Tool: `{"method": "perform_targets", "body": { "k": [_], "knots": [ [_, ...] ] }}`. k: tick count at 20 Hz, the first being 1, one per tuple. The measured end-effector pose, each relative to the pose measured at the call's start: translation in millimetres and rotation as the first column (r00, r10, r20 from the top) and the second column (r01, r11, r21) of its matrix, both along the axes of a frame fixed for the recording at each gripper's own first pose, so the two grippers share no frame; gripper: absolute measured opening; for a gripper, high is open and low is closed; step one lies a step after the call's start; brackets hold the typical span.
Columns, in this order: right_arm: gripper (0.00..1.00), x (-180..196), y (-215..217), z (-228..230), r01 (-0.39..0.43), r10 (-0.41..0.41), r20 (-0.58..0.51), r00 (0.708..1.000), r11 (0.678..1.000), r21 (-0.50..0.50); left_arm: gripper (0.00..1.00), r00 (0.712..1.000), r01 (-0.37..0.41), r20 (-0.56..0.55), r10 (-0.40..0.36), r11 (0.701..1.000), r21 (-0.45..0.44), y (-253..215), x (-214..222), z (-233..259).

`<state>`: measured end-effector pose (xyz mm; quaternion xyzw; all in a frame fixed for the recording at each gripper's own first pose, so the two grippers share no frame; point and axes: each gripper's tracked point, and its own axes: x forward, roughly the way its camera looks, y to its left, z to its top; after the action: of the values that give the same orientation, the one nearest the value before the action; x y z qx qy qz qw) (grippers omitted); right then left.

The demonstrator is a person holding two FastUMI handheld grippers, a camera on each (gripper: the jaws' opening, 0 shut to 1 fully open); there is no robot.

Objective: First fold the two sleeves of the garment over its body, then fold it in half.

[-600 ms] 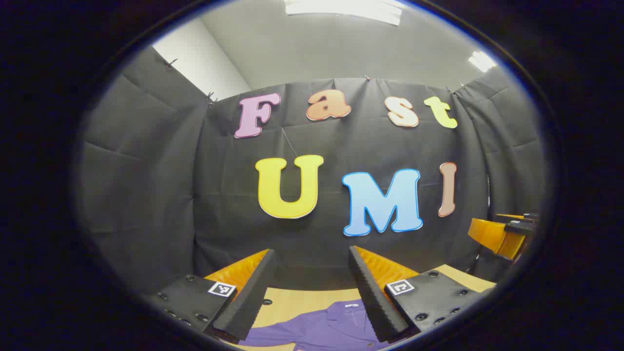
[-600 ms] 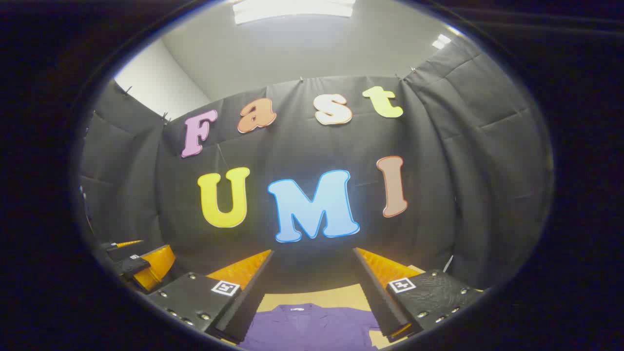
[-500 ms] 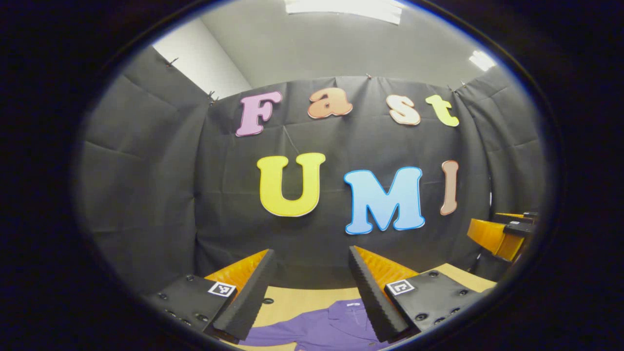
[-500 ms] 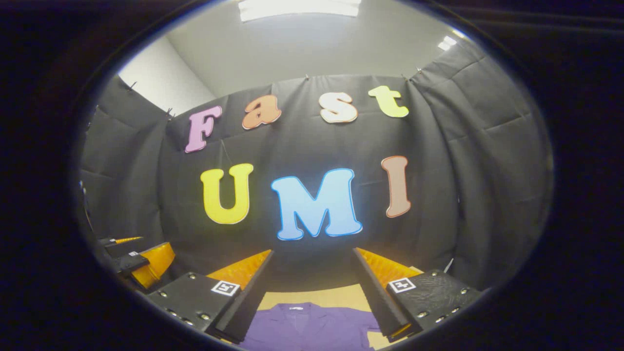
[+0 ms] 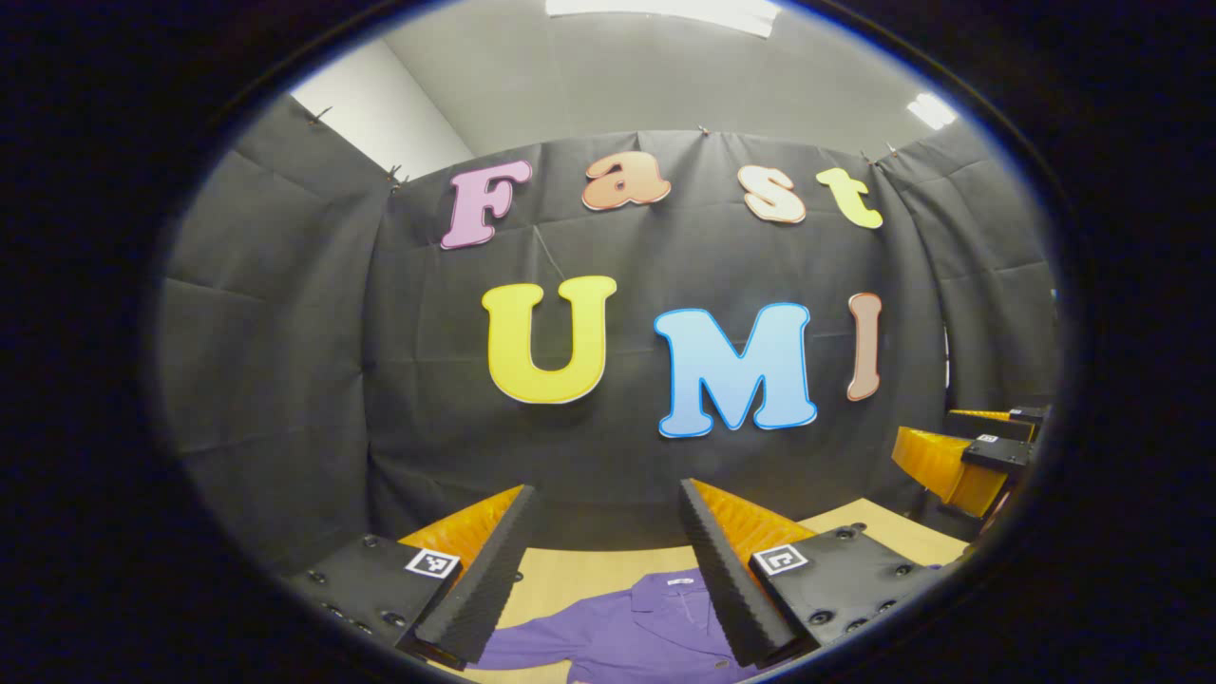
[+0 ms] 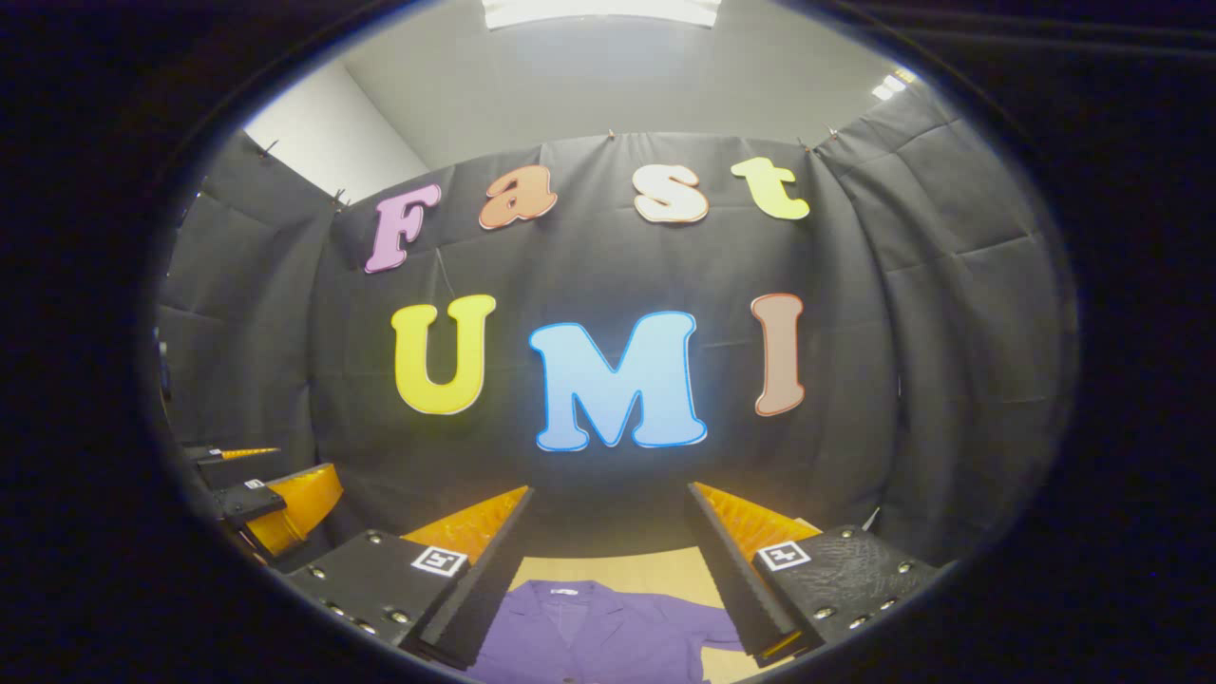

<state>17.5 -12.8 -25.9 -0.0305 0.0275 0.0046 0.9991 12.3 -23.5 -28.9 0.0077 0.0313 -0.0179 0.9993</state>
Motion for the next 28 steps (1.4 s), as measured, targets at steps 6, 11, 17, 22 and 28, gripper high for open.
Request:
{"method": "perform_targets", "body": {
  "k": [6, 11, 17, 22, 28],
  "knots": [
    [0.95, 8.7, -22.8, -20.5, 0.039, -0.039, -0.051, 0.998, 0.999, 0.01, 0.95, 1.0, 0.011, -0.016, -0.011, 1.0, 0.017, -10.2, 8.3, -10.1],
    [0.95, 18.9, -55.4, -49.3, 0.109, -0.107, -0.109, 0.988, 0.994, 0.009, 0.95, 0.999, 0.029, -0.016, -0.028, 0.999, 0.039, -23.6, 13.0, -11.0],
    [0.95, 29.5, -112.5, -106.3, 0.246, -0.237, -0.218, 0.947, 0.969, 0.014, 0.95, 0.999, 0.038, -0.011, -0.037, 0.997, 0.064, -29.0, 18.6, -11.1],
    [0.95, 25.3, -162.1, -169.6, 0.392, -0.352, -0.34, 0.872, 0.918, 0.055, 0.95, 0.999, 0.04, -0.019, -0.039, 0.996, 0.076, -33.3, 25.7, -15.3],
    [0.95, 6.7, -209.3, -236.4, 0.507, -0.441, -0.445, 0.779, 0.861, 0.034, 0.95, 0.998, 0.049, -0.031, -0.046, 0.995, 0.091, -40.2, 33.9, -21.1]
  ]
}}
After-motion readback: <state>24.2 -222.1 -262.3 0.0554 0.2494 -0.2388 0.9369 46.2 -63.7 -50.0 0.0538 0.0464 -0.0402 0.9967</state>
